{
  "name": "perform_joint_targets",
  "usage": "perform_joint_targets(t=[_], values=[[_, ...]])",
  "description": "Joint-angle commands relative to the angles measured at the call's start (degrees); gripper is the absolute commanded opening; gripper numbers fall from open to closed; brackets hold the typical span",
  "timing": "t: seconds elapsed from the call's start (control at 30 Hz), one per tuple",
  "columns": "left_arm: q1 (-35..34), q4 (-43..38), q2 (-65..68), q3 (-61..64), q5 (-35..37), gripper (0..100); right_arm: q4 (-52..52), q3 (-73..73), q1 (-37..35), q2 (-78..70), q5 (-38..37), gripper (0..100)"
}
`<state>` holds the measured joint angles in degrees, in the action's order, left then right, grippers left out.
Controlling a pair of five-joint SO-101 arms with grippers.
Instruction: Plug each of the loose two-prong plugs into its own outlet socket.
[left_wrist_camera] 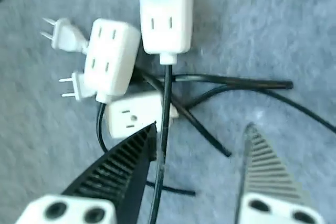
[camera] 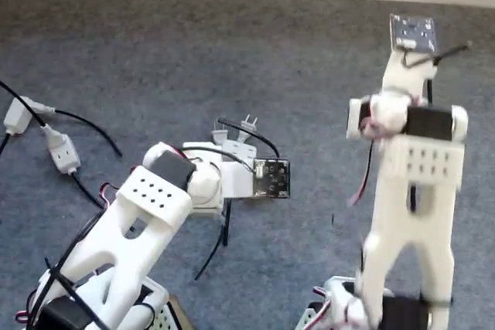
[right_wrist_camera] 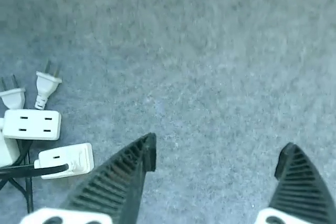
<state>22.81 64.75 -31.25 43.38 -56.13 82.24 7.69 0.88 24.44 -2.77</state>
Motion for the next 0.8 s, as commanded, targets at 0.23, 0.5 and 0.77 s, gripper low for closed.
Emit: perform_joint_targets(t=[0.23,0.5,0.77], values=[[1.10,-13.19,7.78,0.04,5.45,28,-24.84,60.79,0.40,47.78,-4.31,34.6],[9.01,-16.18,21.41,-8.04,8.53,28,-27.30,79.43,0.84,68.26,-4.40,34.6],[6.37,-16.18,34.51,-15.25,8.62,28,-21.49,84.18,0.66,80.75,-4.57,34.6]])
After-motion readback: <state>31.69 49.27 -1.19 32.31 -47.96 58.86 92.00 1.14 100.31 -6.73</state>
